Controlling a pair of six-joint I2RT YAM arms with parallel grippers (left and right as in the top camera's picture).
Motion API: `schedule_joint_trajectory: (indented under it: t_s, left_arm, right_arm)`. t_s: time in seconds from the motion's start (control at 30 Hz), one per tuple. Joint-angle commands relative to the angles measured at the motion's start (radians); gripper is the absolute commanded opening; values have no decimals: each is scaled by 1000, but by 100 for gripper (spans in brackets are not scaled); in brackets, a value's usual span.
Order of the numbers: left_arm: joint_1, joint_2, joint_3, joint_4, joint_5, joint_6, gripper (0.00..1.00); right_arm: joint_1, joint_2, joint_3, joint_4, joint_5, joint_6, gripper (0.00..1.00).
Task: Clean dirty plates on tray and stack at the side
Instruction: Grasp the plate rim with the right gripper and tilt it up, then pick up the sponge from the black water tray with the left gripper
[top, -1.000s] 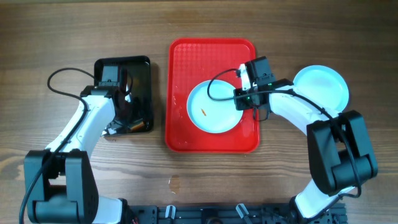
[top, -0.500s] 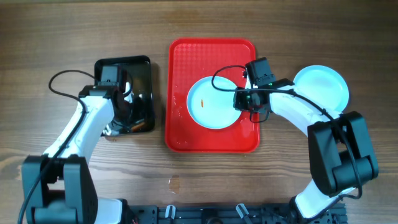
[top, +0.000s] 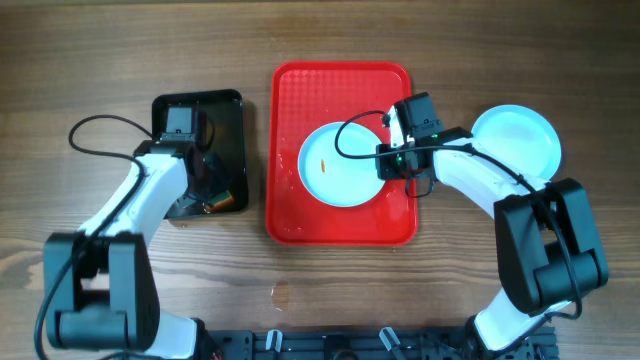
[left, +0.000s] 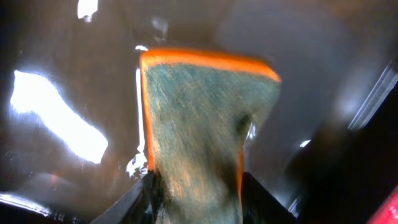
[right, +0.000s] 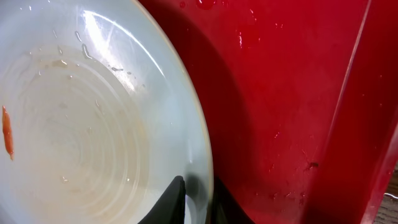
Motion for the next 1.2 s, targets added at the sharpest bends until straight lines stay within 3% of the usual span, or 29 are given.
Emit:
schedule_joint_trajectory:
  t_s: [0.0,0.13,0.37,0.57,0.8,1.0,1.17]
  left_arm:
    - [-1,55,-36,67,-21,-26,4]
    - [0,58,-26,71,-20,32,4]
    - [1,-70,174,-164,13,164,4]
    - [0,-92,155,-122,2,166,4]
    - [0,-10,-28,98,2,162,4]
    - [0,-6,-18,80,13,163,4]
    - [0,-60,108,-66,22,163,4]
  right_arm:
    - [-2,19,-11,1,10,-22,16]
    - [-2,19,-11,2,10,-20,16]
    - [-2,19,-11,2,10,-19,16]
    - [-2,19,-11,2,9,-19,16]
    - [-2,19,-11,2,2,-18,16]
    - [-2,19,-11,2,2,-18,16]
    - [-2,19,-11,3,2,-19,16]
